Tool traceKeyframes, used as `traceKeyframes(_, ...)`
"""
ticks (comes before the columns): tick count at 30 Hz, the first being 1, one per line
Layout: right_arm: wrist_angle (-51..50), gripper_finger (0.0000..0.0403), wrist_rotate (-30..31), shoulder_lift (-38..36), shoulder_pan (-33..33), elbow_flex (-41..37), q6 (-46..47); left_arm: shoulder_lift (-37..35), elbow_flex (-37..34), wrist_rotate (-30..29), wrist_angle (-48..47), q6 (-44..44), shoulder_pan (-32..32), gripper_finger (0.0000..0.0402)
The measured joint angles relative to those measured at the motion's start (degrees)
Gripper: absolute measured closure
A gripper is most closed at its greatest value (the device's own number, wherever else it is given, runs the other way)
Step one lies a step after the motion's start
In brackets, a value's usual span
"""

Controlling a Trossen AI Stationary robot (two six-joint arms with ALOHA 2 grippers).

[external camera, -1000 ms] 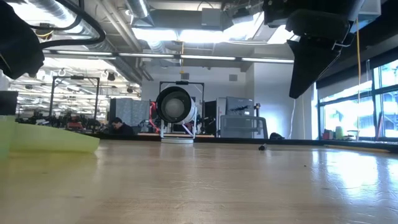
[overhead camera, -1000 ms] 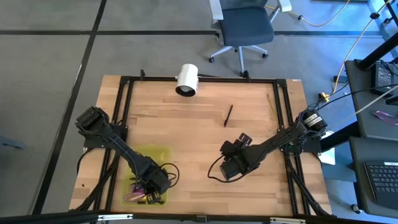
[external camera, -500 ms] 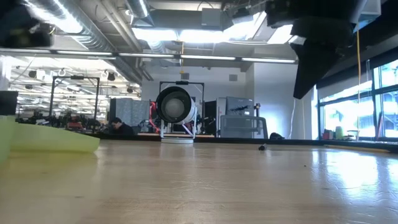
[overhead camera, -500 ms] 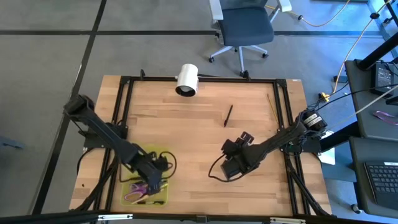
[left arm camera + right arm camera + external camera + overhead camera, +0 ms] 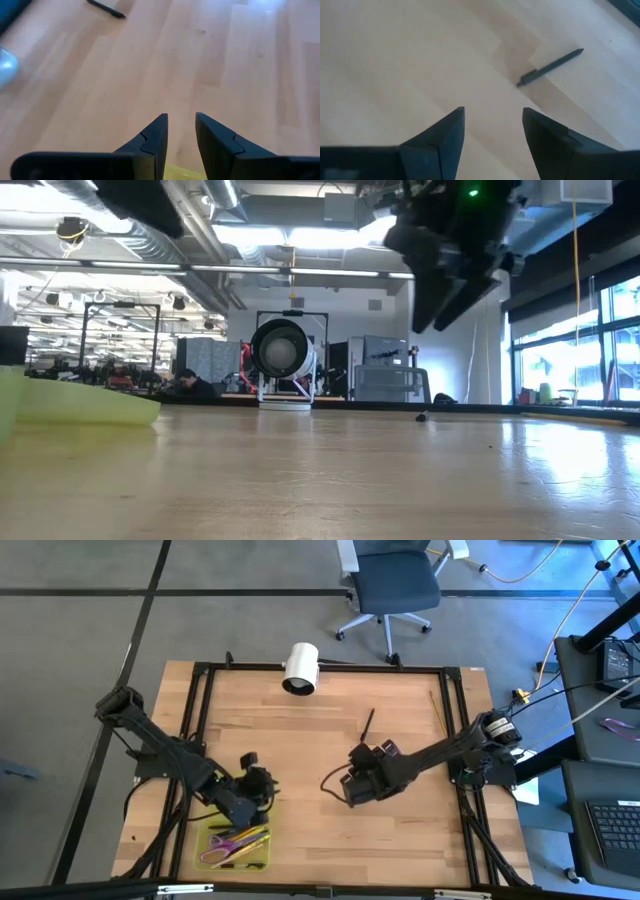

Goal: Pick & place school supplies into a supply box
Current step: Put the black pen into the yellow supply box

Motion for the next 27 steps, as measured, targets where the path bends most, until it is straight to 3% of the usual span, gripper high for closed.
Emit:
traceKeyframes(9, 4.4, 0.0201, 5.8, 0.7, -5.8, 0.0, 3.4, 0.0, -0.8, -0.5, 0.1, 5.9, 3.6, 0.0315)
traceKeyframes(19, 7.6, 0.0201, 9.4, 8.4, -9.8, 0.0, 3.3, 0.0, -2.7, -0.9, 1.3, 6.5, 3.6, 0.0312)
traceKeyframes(27, 5.5, 0.0201, 12.3, 14.5, -13.0, 0.0, 14.5, 0.0, -2.7, -1.3, 1.4, 11.5, 3.6, 0.0312)
